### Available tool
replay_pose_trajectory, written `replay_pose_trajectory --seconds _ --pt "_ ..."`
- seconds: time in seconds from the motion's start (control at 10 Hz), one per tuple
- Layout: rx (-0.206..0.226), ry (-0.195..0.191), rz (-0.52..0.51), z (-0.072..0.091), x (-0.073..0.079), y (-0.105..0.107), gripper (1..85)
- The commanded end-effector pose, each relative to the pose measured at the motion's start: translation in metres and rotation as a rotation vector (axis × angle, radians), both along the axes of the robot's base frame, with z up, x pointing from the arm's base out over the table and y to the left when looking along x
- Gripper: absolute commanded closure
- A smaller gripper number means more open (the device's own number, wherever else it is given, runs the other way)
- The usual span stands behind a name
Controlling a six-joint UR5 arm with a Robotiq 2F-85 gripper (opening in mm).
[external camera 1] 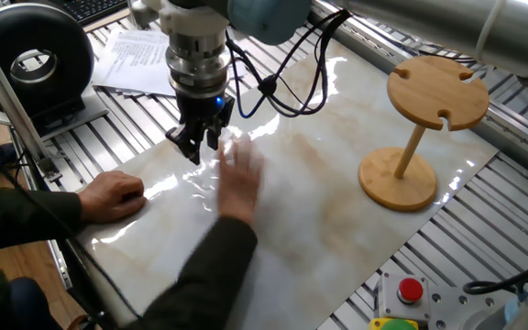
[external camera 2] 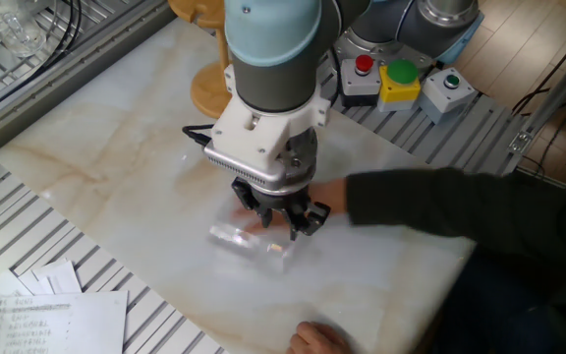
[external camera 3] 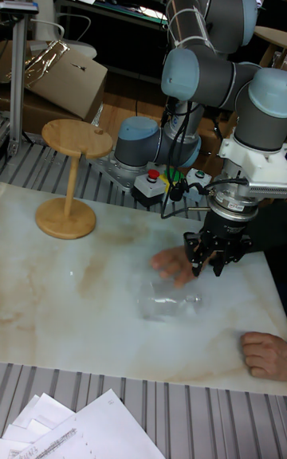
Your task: Put the glass cup onto the shelf
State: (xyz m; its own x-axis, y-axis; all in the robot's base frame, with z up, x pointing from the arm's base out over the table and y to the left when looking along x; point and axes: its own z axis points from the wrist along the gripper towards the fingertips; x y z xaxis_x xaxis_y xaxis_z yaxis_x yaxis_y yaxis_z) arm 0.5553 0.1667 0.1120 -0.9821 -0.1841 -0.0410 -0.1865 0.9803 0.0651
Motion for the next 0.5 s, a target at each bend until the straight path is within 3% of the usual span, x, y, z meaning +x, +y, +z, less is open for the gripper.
replay_pose_trajectory --seconds 0.0,0.2,0.4 --pt "0.001 -0.016 0.003 -0.004 0.007 -0.001 41.0" --pt "-0.007 -0.016 0.006 -0.002 0.008 0.0 41.0" --pt "-0.077 -0.009 0.045 0.005 0.005 -0.021 41.3"
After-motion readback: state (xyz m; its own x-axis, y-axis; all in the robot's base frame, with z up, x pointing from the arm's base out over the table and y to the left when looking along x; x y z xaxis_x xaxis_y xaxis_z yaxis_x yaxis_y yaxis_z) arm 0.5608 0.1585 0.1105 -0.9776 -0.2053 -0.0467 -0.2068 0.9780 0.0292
